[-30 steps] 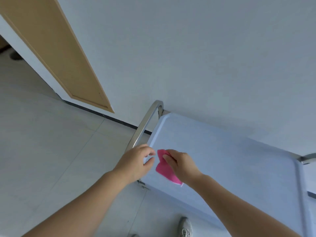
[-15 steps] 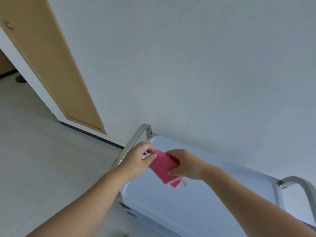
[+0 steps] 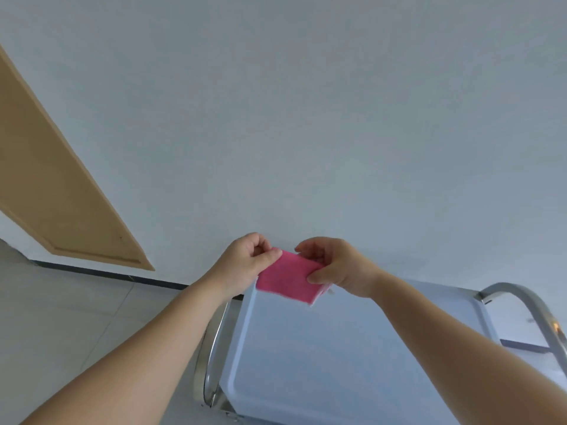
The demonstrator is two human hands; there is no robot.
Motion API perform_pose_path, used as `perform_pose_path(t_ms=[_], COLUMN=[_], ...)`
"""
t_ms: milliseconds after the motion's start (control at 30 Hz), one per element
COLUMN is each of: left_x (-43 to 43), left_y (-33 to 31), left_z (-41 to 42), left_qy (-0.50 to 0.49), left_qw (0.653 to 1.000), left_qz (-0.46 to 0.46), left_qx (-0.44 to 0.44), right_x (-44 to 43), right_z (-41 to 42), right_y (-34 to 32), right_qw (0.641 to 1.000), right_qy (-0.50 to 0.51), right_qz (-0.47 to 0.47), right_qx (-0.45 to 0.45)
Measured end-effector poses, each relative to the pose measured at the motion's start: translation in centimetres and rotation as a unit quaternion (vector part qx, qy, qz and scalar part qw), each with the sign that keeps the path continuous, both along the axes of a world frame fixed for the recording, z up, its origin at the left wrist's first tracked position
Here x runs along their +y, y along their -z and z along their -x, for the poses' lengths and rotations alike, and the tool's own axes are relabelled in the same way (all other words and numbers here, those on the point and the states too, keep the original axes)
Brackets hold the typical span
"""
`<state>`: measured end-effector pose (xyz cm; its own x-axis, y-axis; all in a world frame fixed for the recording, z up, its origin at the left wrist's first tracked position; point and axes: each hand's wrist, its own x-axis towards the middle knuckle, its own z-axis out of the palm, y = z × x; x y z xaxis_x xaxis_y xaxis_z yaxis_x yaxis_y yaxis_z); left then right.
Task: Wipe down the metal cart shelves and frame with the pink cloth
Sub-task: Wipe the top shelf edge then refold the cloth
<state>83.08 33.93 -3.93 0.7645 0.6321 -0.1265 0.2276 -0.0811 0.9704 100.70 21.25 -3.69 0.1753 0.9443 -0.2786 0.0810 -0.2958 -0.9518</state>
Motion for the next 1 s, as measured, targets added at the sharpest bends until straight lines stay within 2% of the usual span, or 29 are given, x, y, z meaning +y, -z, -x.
perform_pose_path(t_ms=[100,200,267,367,500,567,633,700,833,1000], left_x=[1.5,2.4,2.9,3.6,3.8,4.5,5.7,7.0,8.7,9.2], left_y=[0.6,0.9,1.4,2.7,5.7,7.6,9.5,11.2,13.8,16.8], left_z=[-0.6,-1.6,-2.4,-3.4,-4.3,-3.9,-2.8,-1.9,-2.1,-2.5], left_qy=[0.016,0.018,0.012,0.000,-0.021,-0.030,-0.037,-0.037,-0.010,-0.001], left_qw=[0.998,0.996,0.994,0.993,0.999,0.992,0.957,0.926,0.905,0.890], left_qz=[0.045,0.066,0.077,0.078,0.001,-0.116,-0.241,-0.310,-0.345,-0.346], left_qx=[-0.041,-0.065,-0.080,-0.084,-0.032,0.051,0.158,0.214,0.247,0.295], right_x=[0.5,0.5,0.6,1.6,3.3,4.0,5.0,6.5,10.0,14.9], right_z=[-0.4,-0.9,-1.0,-1.1,-2.5,-4.0,-5.6,-6.9,-8.1,-9.0], right_y=[1.2,2.7,3.6,5.1,8.0,9.6,11.2,13.1,15.2,16.9], right_qw=[0.998,0.984,0.968,0.967,0.971,0.967,0.974,0.980,0.969,0.958], right_qy=[0.064,0.139,0.148,0.135,0.163,0.176,0.166,0.150,0.115,0.059], right_qz=[0.015,-0.010,-0.038,-0.034,0.001,0.030,0.077,0.126,0.176,0.169], right_qx=[0.004,0.108,0.202,0.213,0.177,0.181,0.131,0.038,-0.132,-0.224])
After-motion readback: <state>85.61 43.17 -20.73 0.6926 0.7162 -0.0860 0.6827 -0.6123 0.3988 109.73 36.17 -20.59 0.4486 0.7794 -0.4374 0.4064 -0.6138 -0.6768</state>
